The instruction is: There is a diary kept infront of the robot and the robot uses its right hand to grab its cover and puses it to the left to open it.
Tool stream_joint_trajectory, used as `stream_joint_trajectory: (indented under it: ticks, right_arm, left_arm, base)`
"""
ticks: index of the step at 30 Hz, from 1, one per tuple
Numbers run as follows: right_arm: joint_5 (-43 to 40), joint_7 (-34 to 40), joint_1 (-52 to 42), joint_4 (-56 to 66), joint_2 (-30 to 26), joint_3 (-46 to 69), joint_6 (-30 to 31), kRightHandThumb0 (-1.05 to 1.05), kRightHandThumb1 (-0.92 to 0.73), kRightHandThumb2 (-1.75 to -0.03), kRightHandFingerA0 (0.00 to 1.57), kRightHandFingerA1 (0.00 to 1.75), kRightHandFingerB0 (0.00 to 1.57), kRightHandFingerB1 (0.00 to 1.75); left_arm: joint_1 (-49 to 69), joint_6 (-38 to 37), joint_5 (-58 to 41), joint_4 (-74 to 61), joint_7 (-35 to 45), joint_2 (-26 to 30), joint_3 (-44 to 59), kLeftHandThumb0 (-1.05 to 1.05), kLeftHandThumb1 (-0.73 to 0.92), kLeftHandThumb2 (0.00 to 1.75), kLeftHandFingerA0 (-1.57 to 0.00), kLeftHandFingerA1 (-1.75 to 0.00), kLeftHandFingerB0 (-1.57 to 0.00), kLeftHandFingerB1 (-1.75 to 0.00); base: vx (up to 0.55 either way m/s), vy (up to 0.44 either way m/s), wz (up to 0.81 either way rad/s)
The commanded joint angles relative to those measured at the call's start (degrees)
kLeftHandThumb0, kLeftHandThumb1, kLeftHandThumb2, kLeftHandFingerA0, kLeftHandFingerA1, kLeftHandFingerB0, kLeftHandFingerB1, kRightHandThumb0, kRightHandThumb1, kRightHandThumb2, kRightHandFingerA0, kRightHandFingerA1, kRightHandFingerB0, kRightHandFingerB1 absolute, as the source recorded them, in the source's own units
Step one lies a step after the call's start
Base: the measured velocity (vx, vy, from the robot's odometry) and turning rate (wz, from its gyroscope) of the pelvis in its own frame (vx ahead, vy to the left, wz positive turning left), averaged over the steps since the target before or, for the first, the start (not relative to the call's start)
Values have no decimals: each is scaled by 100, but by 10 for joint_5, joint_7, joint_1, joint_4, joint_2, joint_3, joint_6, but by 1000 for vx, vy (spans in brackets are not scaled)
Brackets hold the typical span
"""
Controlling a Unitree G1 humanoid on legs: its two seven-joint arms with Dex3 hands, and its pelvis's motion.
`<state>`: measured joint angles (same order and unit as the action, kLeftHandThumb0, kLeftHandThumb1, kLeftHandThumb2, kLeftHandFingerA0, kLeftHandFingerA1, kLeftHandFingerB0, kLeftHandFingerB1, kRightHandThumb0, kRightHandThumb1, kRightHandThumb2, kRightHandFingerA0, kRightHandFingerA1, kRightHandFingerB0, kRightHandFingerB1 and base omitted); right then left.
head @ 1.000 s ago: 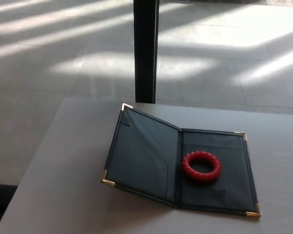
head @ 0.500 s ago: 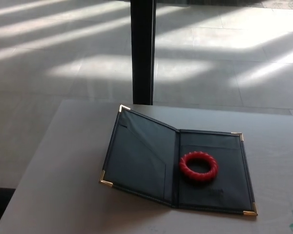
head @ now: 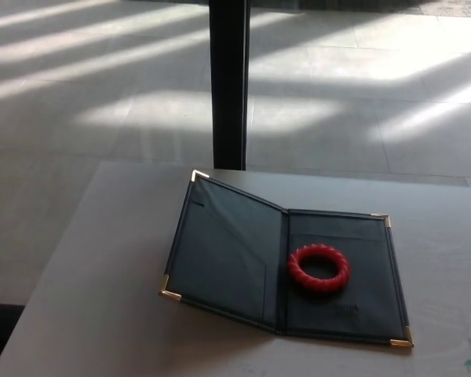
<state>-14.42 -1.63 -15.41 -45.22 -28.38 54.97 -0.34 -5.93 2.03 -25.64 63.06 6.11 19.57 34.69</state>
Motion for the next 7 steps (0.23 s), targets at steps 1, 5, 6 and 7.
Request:
stream_joint_trajectory:
  ticks: [1,5,6,7]
  right_arm:
    - [-45,-42,-5,-45,4,20,-159,-78,-90,-67,42,78,38,57]
    - [-54,-89,9,-45,14,-6,-135,-78,-90,-67,41,68,38,51]
    - [-49,-92,9,-46,16,-14,-137,-79,-90,-67,44,69,40,51]
    - [-41,-94,8,-47,18,-25,-143,-82,-92,-67,44,72,40,52]
  left_arm:
    - [18,-62,16,13,-21,30,6,-71,90,67,-37,-59,-34,-50]
    - [21,-62,25,9,-20,32,-5,-72,90,67,-38,-59,-36,-49]
    - [22,-65,22,10,-18,31,-3,-71,89,67,-37,-58,-34,-49]
    - [23,-67,21,11,-15,30,-2,-72,89,67,-36,-58,-34,-49]
  base:
    - [0,0,0]
    - [0,0,0]
    - [0,0,0]
    - [0,0,0]
